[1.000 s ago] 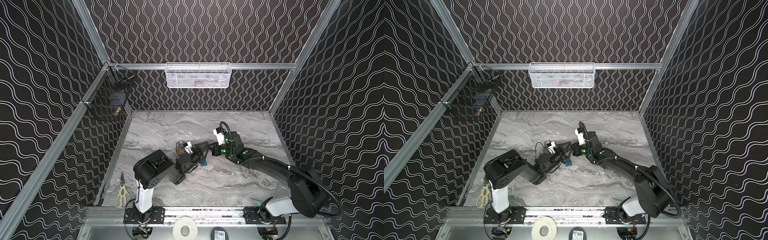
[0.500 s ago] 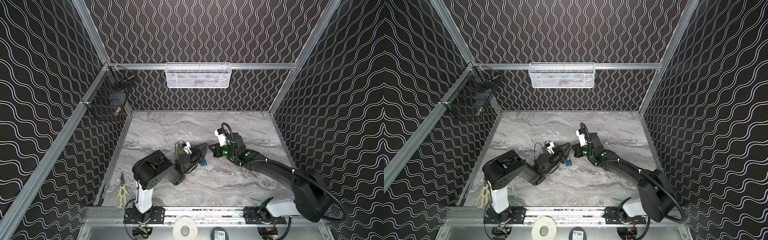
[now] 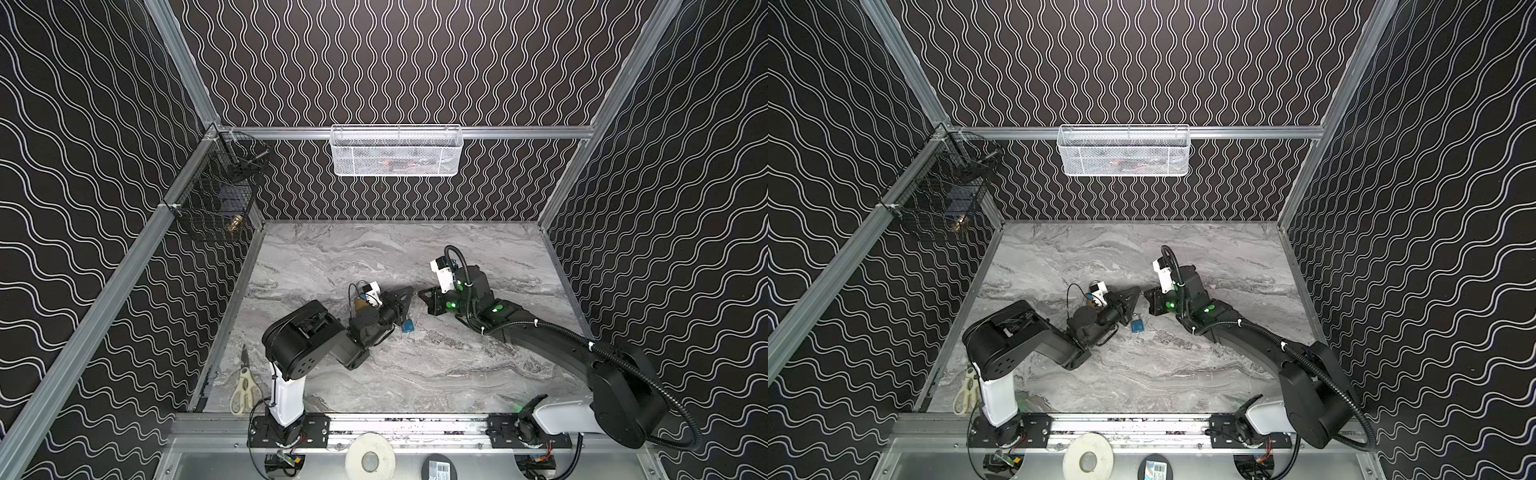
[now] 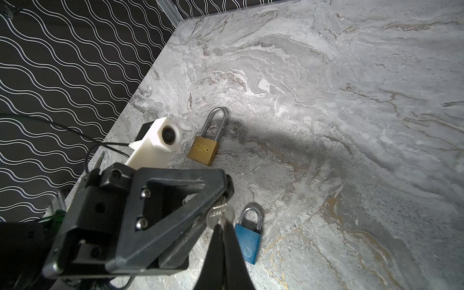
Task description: Unlock with the key
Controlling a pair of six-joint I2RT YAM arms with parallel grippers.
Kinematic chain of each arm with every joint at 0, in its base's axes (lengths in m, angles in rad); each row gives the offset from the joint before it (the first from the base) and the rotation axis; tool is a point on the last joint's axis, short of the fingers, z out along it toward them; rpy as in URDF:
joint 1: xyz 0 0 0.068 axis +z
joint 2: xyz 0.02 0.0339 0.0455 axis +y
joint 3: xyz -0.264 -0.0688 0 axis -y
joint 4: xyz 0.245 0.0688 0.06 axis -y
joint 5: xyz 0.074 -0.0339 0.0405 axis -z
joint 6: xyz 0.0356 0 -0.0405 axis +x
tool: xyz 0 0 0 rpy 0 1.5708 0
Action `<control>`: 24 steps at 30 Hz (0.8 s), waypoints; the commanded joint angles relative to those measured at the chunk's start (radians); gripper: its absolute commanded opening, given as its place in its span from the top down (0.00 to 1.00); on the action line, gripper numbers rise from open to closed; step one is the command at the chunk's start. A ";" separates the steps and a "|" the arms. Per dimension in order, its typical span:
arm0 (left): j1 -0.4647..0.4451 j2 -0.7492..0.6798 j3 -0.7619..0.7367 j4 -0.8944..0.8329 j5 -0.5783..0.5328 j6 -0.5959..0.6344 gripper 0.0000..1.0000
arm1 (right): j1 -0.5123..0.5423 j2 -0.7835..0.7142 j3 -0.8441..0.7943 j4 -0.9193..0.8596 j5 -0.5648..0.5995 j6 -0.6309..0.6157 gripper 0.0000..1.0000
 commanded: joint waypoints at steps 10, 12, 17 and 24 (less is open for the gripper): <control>0.033 -0.050 -0.008 0.048 0.066 0.137 1.00 | 0.001 -0.038 -0.014 -0.018 0.038 -0.005 0.74; 0.060 -0.088 -0.036 0.037 0.105 0.204 1.00 | 0.000 -0.076 -0.038 -0.024 0.049 -0.002 0.68; 0.143 -0.267 -0.078 -0.151 0.310 0.536 1.00 | -0.004 -0.212 -0.164 0.011 0.076 0.019 0.48; 0.147 -0.558 -0.033 -0.667 0.445 1.092 1.00 | -0.012 -0.325 -0.230 0.116 -0.035 0.075 0.43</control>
